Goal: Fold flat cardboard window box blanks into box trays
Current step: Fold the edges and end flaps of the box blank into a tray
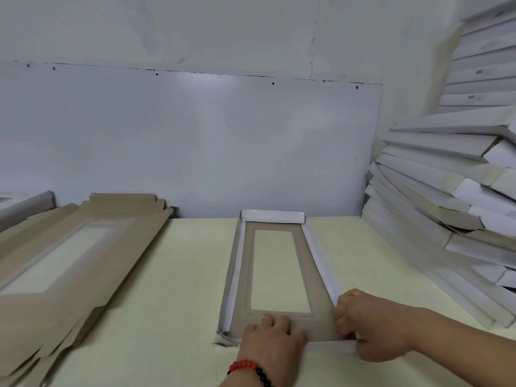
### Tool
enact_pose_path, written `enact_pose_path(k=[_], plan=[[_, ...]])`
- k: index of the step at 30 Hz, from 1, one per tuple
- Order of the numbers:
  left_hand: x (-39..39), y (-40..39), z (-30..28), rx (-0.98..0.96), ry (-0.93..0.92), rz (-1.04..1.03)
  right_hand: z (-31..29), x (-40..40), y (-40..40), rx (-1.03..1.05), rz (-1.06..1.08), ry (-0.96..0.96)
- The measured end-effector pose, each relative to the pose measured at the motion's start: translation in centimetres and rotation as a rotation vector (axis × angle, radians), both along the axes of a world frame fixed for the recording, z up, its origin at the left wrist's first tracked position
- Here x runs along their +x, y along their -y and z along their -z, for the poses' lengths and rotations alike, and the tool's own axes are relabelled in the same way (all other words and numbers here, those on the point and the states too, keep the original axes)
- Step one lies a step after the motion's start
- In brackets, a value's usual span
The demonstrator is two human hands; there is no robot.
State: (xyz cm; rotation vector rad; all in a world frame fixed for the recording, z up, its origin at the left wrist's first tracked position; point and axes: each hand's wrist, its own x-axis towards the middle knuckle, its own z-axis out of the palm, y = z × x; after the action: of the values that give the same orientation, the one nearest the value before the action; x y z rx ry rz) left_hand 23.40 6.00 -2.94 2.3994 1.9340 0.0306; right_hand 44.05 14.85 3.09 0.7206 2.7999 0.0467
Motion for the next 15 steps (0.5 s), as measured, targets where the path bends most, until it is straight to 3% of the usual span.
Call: enact_pose_path(k=[8,15], plan=[[0.1,0.0,-0.3,-0.006,0.006,-0.008,0.3,-0.3,1.1,0.030,-0.003,0.017],[0.1,-0.1,-0.1,-0.021,0.008,-0.018,1.8,-2.8,2.3,0.344,-0.023,0.280]])
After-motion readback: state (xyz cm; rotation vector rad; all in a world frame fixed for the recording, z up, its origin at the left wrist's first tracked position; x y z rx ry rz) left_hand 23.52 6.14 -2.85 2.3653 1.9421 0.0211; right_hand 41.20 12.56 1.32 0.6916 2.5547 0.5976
